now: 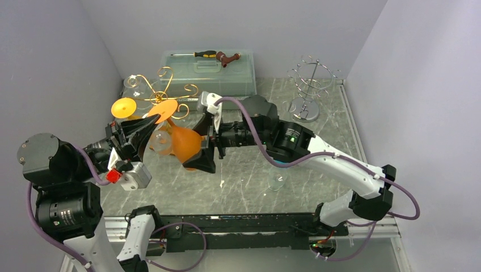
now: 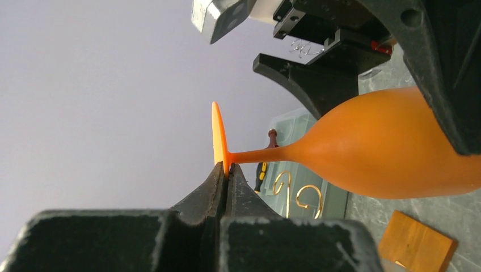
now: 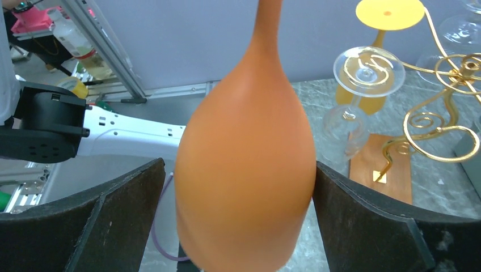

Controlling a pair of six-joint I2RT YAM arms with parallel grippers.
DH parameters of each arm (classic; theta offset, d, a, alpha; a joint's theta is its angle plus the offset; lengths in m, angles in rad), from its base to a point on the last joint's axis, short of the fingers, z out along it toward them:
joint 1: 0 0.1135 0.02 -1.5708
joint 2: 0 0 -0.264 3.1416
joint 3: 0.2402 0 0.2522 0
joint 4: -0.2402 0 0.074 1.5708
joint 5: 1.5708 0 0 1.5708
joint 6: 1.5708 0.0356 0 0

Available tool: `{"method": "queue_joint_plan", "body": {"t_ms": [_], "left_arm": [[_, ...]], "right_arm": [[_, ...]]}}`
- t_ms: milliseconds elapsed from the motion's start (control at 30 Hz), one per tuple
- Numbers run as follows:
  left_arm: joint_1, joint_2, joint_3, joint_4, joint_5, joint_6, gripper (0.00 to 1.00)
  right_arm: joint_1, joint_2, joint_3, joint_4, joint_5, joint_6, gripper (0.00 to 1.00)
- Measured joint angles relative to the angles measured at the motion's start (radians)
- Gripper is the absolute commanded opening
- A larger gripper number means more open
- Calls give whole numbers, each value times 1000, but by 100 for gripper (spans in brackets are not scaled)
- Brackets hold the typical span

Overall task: Place the wine glass upside down on the wine glass rack
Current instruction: Turn the wine glass upside down at the wine rack.

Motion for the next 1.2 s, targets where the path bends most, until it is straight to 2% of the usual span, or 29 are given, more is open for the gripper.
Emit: {"method": "queue_joint_plan", "body": {"t_ms": [267, 633, 833, 867, 900, 967, 1000, 1133, 1200], "left_arm": [[0, -4, -3, 6, 16, 86, 0], [2, -6, -6, 30, 42, 87, 0], [9, -17, -17, 35, 52, 89, 2], [10, -19, -18, 35, 52, 89, 11], [10, -20, -19, 37, 52, 89, 24], [11, -20, -21, 45, 50, 84, 60], [11, -20, -23, 48, 49, 90, 70], [13, -20, -26, 50, 45, 67, 98], [13, -19, -26, 50, 41, 60, 99]], "right_arm": [[-32, -50, -39, 24, -8, 0, 100], [-40, -26, -108, 135, -98, 23, 100], [-43, -6, -118, 174, -136, 40, 77], [-45, -6, -118, 174, -135, 41, 73], [-46, -5, -119, 175, -135, 40, 70], [-51, -12, -137, 192, -130, 39, 67], [-55, -21, -160, 205, -126, 39, 66], [-89, -72, -272, 230, -104, 42, 64], [-129, -93, -314, 243, -97, 45, 63]]}}
